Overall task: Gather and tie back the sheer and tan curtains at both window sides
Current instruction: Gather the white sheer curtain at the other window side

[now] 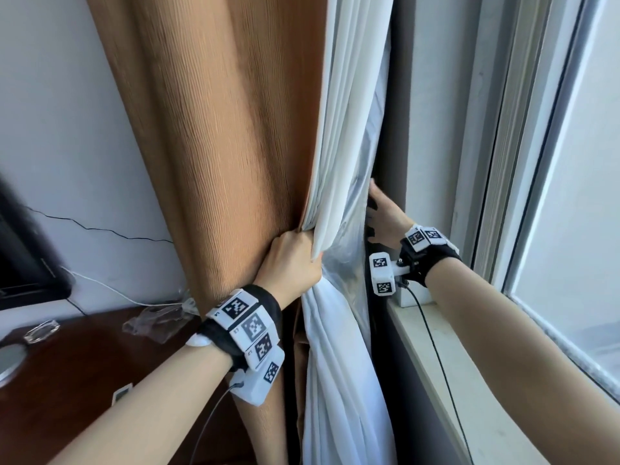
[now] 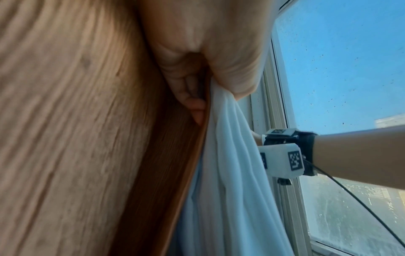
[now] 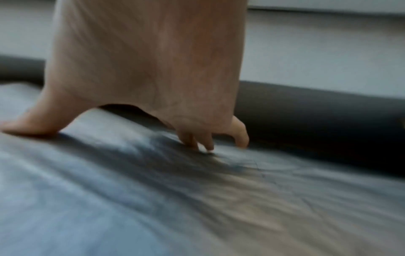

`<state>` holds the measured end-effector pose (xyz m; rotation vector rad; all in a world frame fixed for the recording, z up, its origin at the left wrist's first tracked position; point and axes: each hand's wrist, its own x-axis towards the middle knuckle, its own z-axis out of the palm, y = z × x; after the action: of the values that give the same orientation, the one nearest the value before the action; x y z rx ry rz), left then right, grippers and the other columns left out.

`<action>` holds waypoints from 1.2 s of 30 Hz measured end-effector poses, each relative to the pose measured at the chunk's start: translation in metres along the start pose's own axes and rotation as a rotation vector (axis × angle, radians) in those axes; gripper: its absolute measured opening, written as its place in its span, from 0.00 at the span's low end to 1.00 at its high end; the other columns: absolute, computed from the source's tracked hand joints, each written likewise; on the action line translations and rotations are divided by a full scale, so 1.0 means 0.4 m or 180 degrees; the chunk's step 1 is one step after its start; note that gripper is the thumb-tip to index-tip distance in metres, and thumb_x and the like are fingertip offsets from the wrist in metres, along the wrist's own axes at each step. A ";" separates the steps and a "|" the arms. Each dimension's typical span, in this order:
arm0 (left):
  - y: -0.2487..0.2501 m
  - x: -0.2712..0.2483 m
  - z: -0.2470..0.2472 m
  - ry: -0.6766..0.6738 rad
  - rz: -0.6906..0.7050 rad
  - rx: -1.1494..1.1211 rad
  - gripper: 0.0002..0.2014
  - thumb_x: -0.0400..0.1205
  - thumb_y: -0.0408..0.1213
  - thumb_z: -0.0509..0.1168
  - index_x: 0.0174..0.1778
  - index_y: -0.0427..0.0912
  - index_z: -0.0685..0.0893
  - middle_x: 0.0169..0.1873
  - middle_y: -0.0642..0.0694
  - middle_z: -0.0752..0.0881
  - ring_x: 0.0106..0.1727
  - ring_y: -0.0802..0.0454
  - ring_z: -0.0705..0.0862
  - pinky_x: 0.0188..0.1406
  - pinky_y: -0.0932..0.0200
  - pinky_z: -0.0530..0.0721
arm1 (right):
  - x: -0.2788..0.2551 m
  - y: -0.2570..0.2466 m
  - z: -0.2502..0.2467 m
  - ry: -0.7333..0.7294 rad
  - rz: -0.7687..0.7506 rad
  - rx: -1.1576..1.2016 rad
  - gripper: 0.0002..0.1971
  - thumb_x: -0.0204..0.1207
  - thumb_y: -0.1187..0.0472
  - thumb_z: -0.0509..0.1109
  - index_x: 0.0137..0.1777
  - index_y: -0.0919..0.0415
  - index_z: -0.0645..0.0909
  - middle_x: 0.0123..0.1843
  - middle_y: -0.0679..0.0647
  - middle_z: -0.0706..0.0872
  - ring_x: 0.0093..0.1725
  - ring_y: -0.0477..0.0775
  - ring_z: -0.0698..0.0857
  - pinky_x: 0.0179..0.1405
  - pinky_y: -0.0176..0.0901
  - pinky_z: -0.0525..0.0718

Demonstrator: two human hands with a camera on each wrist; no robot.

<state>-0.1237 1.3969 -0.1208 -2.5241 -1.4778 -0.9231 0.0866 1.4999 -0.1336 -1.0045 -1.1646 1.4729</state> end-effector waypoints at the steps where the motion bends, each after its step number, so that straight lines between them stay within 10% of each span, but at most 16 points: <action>1: 0.002 0.002 0.001 -0.0011 -0.0009 -0.0016 0.03 0.75 0.31 0.65 0.35 0.37 0.82 0.33 0.34 0.87 0.38 0.31 0.86 0.36 0.44 0.85 | 0.003 -0.006 0.003 -0.0086 0.0056 -0.0277 0.40 0.75 0.28 0.57 0.83 0.45 0.58 0.80 0.49 0.68 0.78 0.53 0.66 0.72 0.56 0.58; 3: 0.008 0.005 0.003 -0.0041 -0.0035 -0.0037 0.03 0.75 0.31 0.66 0.36 0.36 0.82 0.34 0.34 0.87 0.40 0.31 0.86 0.37 0.45 0.85 | 0.018 -0.003 0.009 0.0021 -0.0055 -0.0610 0.36 0.73 0.37 0.66 0.78 0.54 0.71 0.75 0.53 0.77 0.67 0.51 0.77 0.73 0.46 0.67; 6: 0.021 0.008 0.003 -0.0088 -0.0038 -0.0070 0.03 0.74 0.32 0.67 0.36 0.36 0.81 0.36 0.33 0.87 0.42 0.30 0.85 0.37 0.48 0.84 | 0.034 0.009 0.017 0.0494 -0.0565 -0.0801 0.21 0.78 0.61 0.69 0.70 0.67 0.78 0.59 0.58 0.85 0.43 0.42 0.83 0.32 0.22 0.80; 10: 0.031 0.005 0.001 -0.0121 -0.0062 -0.0081 0.03 0.75 0.31 0.66 0.35 0.38 0.80 0.36 0.32 0.87 0.41 0.29 0.85 0.38 0.46 0.84 | 0.061 0.042 0.006 0.0821 -0.0937 -0.0808 0.12 0.79 0.70 0.68 0.60 0.73 0.81 0.48 0.62 0.88 0.43 0.54 0.87 0.48 0.44 0.88; 14: 0.010 0.006 -0.005 0.0022 -0.0281 0.0097 0.04 0.76 0.30 0.62 0.42 0.36 0.82 0.42 0.31 0.87 0.45 0.27 0.84 0.42 0.43 0.85 | 0.064 0.064 -0.021 0.1535 -0.1088 -0.0757 0.07 0.78 0.59 0.67 0.39 0.55 0.75 0.34 0.51 0.78 0.32 0.48 0.75 0.32 0.37 0.74; 21: 0.004 0.029 -0.005 0.0236 -0.0760 0.0418 0.15 0.75 0.28 0.61 0.56 0.38 0.83 0.52 0.30 0.85 0.52 0.26 0.83 0.48 0.42 0.82 | -0.184 0.127 -0.026 0.2354 -0.2355 -0.2006 0.04 0.85 0.67 0.56 0.57 0.65 0.68 0.36 0.59 0.79 0.32 0.61 0.76 0.34 0.50 0.70; 27: 0.050 0.045 0.024 -0.0050 -0.0683 -0.0024 0.12 0.73 0.32 0.65 0.51 0.38 0.84 0.50 0.33 0.87 0.51 0.30 0.85 0.46 0.47 0.86 | -0.318 0.162 0.128 0.1385 -0.3100 -0.3337 0.19 0.82 0.61 0.55 0.71 0.58 0.59 0.29 0.56 0.81 0.21 0.64 0.77 0.20 0.48 0.70; 32: 0.079 0.046 -0.013 -0.0876 -0.0474 -0.0765 0.07 0.70 0.29 0.64 0.41 0.44 0.81 0.40 0.47 0.87 0.53 0.41 0.85 0.41 0.62 0.76 | -0.259 0.145 0.184 0.0887 -0.2668 -0.3201 0.33 0.74 0.70 0.59 0.79 0.65 0.53 0.38 0.63 0.84 0.33 0.73 0.82 0.30 0.53 0.74; 36: 0.051 0.056 -0.035 -0.0983 -0.0867 -0.1805 0.18 0.73 0.55 0.65 0.47 0.46 0.88 0.45 0.52 0.90 0.52 0.54 0.86 0.59 0.50 0.83 | -0.241 0.163 0.191 0.0409 -0.2313 -0.2552 0.33 0.76 0.68 0.56 0.81 0.68 0.49 0.37 0.61 0.81 0.34 0.64 0.80 0.36 0.58 0.79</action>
<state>-0.1056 1.3984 -0.0927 -3.0212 -1.9144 -1.1738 0.0188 1.3867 -0.1785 -0.9918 -1.8242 0.3445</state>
